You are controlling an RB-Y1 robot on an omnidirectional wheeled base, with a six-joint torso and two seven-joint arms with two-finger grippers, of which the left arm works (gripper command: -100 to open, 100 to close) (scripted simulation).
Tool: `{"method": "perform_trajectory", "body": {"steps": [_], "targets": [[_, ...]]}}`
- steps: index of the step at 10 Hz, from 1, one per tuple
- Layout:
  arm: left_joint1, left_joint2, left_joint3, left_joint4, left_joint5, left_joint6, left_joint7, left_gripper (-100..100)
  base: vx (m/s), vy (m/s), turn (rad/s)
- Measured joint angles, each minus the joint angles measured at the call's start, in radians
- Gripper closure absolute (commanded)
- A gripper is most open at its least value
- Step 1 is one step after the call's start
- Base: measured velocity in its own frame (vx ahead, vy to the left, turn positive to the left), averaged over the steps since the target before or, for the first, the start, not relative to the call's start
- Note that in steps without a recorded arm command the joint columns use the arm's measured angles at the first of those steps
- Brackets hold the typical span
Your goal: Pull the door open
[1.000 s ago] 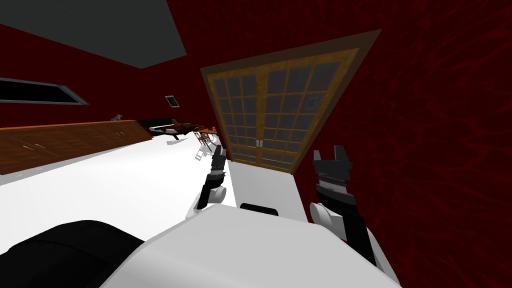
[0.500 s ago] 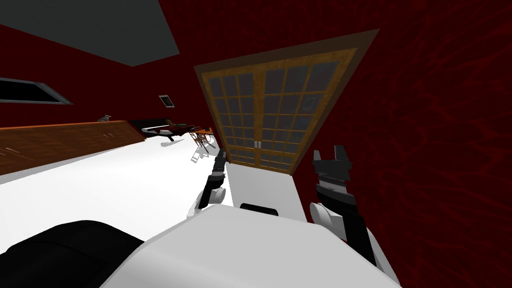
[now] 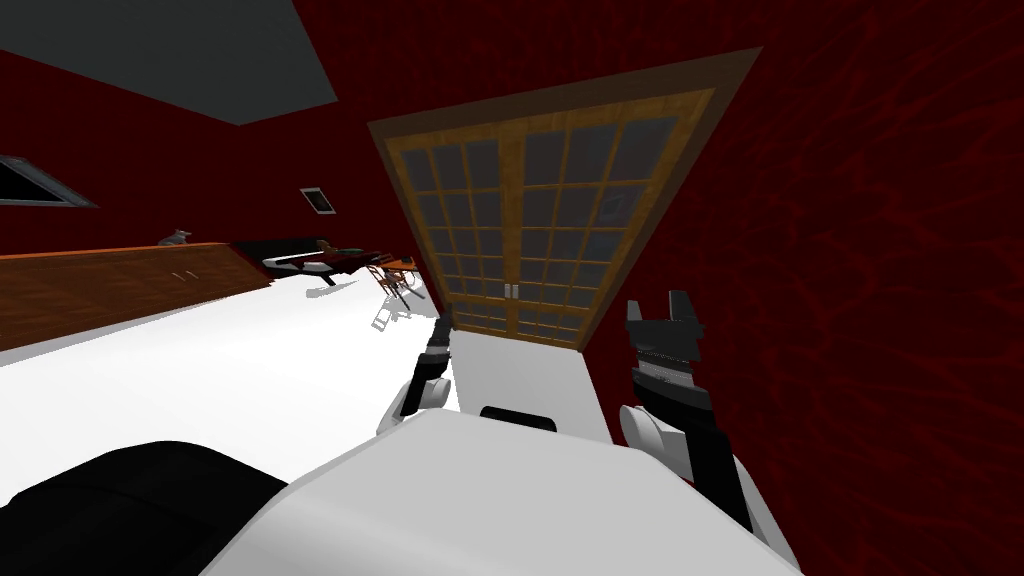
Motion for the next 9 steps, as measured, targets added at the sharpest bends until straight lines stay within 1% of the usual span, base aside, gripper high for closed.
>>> {"method": "perform_trajectory", "body": {"steps": [2, 3, 4, 5, 6, 7, 9], "targets": [[-0.015, 0.006, 0.015, 0.056, -0.01, -0.013, -0.044, -100, 0.105, -0.005, -0.061], [-0.016, 0.008, 0.021, 0.076, -0.016, -0.018, -0.066, -100, 0.105, -0.012, -0.061], [-0.028, 0.011, 0.029, 0.103, -0.022, -0.02, -0.089, -100, 0.099, -0.01, -0.081], [-0.025, 0.014, 0.035, 0.121, -0.027, -0.025, -0.111, -100, 0.096, -0.002, -0.069], [-0.027, 0.013, 0.04, 0.145, -0.035, -0.032, -0.135, -100, 0.098, 0.008, -0.045], [-0.039, 0.014, 0.047, 0.175, -0.041, -0.036, -0.16, -100, 0.092, -0.006, -0.065], [-0.043, 0.018, 0.061, 0.226, -0.052, -0.052, -0.206, -100, 0.098, -0.018, -0.071]]}}
